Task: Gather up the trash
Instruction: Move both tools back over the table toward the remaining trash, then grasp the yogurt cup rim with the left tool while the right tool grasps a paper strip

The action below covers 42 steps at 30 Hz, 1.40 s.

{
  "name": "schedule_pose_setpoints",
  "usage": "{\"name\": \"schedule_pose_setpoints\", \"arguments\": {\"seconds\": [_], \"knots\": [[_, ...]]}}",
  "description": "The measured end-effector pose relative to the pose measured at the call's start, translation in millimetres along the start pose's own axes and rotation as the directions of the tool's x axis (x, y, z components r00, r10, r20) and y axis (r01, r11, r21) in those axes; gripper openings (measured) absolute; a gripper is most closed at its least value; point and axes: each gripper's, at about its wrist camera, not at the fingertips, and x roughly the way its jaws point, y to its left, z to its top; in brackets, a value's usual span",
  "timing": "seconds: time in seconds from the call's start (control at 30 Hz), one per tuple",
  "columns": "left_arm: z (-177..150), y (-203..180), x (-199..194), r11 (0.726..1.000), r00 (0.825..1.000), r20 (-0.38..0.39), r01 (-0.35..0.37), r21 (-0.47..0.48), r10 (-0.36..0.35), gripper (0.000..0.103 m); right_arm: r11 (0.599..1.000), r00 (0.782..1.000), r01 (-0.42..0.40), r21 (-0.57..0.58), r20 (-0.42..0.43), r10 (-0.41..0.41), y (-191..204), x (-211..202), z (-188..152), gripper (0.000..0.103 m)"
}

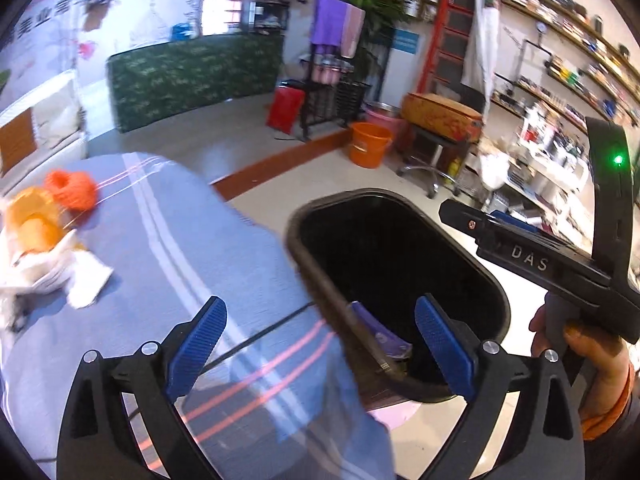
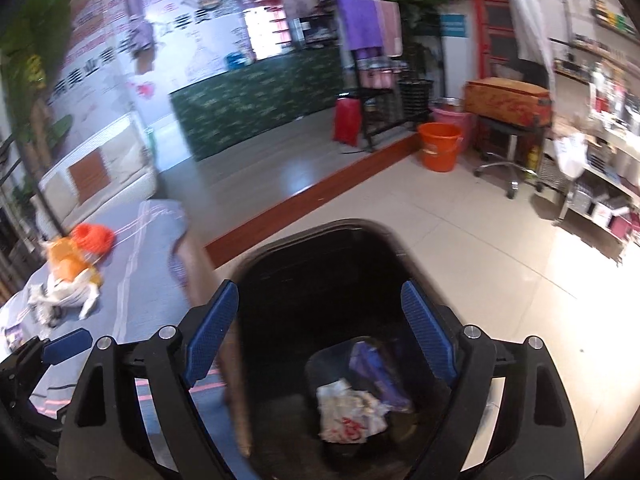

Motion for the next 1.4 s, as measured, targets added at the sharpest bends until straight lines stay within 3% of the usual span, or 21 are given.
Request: {"name": "schedule_pose_setpoints", "arguments": {"seconds": [0.23, 0.4, 0.53, 0.67, 0.9, 1.03, 1.17, 1.4], "knots": [[-14, 39, -30, 0.989, 0.991, 0.054, -0.116, -0.096, 0.121, 0.094, 0.989, 0.992, -0.12, -0.085, -0.043, 0.117, 50, 7, -2, 0.083], [-31, 74, -60, 0.956, 0.96, 0.093, -0.25, -0.155, 0.266, 0.094, 0.958, 0.966, -0.25, -0.143, -0.104, 0.237, 96, 17, -8, 0.083], [-45, 110, -81, 0.909, 0.924, 0.088, -0.344, -0.234, 0.372, 0.094, 0.919, 0.937, -0.337, -0.206, -0.168, 0.307, 138, 26, -15, 0.083], [-66, 149, -109, 0.842, 0.881, 0.084, -0.411, -0.35, 0.465, 0.094, 0.893, 0.922, -0.377, -0.245, -0.189, 0.337, 168, 31, -18, 0.083], [-92, 200, -141, 0.753, 0.828, 0.04, -0.487, -0.443, 0.559, 0.087, 0.845, 0.881, -0.458, -0.275, -0.264, 0.392, 215, 45, -20, 0.083], [-96, 223, -147, 0.736, 0.821, 0.015, -0.503, -0.453, 0.57, 0.087, 0.813, 0.867, -0.484, -0.323, -0.301, 0.397, 244, 55, -20, 0.083], [-97, 242, -144, 0.728, 0.803, -0.006, -0.544, -0.418, 0.596, 0.086, 0.804, 0.863, -0.483, -0.346, -0.342, 0.372, 267, 78, -18, 0.081], [-98, 270, -128, 0.745, 0.83, -0.056, -0.527, -0.41, 0.555, 0.075, 0.801, 0.826, -0.503, -0.325, -0.453, 0.335, 292, 122, -22, 0.07]]}}
